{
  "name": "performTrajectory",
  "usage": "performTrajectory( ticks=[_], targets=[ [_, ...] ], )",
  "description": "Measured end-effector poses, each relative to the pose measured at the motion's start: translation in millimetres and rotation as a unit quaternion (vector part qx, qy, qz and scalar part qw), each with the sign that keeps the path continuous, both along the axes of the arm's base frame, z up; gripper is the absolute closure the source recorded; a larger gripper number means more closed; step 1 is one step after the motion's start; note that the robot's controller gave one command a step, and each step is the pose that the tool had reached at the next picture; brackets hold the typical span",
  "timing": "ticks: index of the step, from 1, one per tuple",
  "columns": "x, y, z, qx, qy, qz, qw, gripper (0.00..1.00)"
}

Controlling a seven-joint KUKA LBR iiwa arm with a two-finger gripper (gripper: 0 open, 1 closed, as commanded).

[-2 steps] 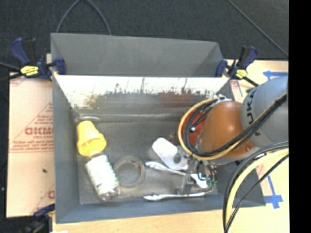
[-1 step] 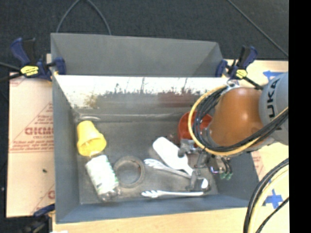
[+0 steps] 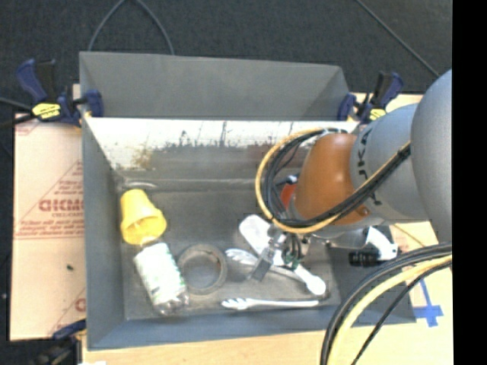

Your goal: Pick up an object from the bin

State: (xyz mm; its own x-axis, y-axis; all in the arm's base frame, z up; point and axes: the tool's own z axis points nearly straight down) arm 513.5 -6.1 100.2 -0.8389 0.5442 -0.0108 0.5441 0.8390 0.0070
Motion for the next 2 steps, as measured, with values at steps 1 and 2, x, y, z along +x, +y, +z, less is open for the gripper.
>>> performTrajectory(
  ticks=[1,2],
  targets=[
    [-20.3,-28,-30,-0.001,0.0022,0.165,0.9862,0.0],
    [-0.9,11,-29,0.002,-0.0033,-0.089,0.996,1.0]
  ],
)
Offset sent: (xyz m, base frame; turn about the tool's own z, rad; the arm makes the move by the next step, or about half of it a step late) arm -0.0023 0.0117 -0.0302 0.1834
